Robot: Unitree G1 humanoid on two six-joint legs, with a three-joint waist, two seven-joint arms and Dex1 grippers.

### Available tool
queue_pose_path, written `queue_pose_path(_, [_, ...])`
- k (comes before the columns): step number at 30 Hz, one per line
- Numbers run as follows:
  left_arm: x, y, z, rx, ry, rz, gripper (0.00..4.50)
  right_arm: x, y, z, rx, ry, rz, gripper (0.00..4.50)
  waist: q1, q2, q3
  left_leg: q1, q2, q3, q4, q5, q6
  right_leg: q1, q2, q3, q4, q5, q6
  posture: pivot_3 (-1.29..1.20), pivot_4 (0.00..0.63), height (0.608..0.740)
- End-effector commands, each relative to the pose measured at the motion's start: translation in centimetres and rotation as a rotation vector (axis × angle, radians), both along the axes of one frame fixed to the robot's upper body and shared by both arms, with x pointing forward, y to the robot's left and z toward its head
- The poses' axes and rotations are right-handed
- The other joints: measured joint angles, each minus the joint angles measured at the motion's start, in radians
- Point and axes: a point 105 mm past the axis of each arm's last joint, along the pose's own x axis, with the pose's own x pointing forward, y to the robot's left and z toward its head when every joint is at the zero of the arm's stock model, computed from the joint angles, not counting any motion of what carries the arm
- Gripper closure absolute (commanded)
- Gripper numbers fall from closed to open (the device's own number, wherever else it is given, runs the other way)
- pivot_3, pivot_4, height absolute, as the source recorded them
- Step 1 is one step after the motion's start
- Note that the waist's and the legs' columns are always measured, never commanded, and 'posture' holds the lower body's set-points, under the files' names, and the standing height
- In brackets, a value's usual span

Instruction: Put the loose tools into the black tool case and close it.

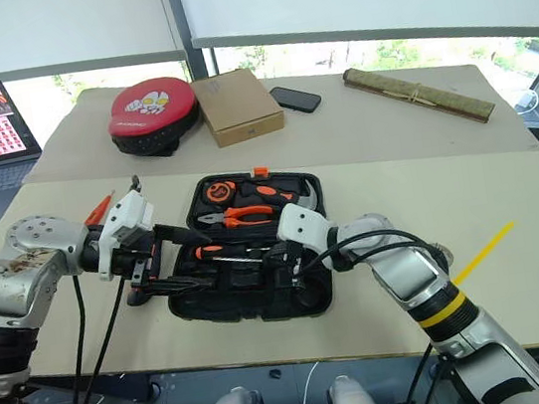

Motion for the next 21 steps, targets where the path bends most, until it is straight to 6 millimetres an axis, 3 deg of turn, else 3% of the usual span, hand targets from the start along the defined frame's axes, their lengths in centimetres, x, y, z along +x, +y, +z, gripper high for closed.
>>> queue_pose_path(1, [0.3, -0.2, 0.9, 0.002, -0.051, -0.016, 0.0, -0.6, 0.1, -2.3, -0.117, 0.012, 0.029, 4.49, -0.003, 0.0, 0.0, 0.0, 0.0, 0.0, 0.0, 0.0, 0.0, 0.0, 0.0, 0.0, 0.0, 0.0, 0.0, 0.0, 0.15, 0.74])
queue_pose_path(13, [1.1, 0.2, 0.7, -0.004, -0.062, 0.02, 0.0, 0.0, 0.7, 3.3, 0.008, -0.036, 0.03, 4.49, -0.01, 0.0, 0.0, 0.0, 0.0, 0.0, 0.0, 0.0, 0.0, 0.0, 0.0, 0.0, 0.0, 0.0, 0.0, 0.0, 0.15, 0.74])
queue_pose_path(15, [1.0, 0.2, 0.6, -0.006, -0.061, 0.021, 0.0, -0.2, 0.8, 3.3, 0.01, -0.021, 0.043, 4.49, -0.009, 0.0, 0.0, -0.001, 0.0, 0.0, 0.0, 0.0, 0.0, -0.001, 0.0, 0.0, 0.0, 0.0, 0.0, 0.0, 0.15, 0.74])
queue_pose_path(21, [0.8, 0.0, 0.7, -0.01, -0.064, 0.019, 0.0, -0.3, 1.0, 0.9, -0.034, 0.022, 0.03, 4.49, -0.01, 0.0, 0.0, -0.001, 0.0, 0.0, 0.0, 0.0, 0.0, -0.001, 0.0, 0.0, 0.0, 0.0, 0.0, 0.0, 0.15, 0.74])
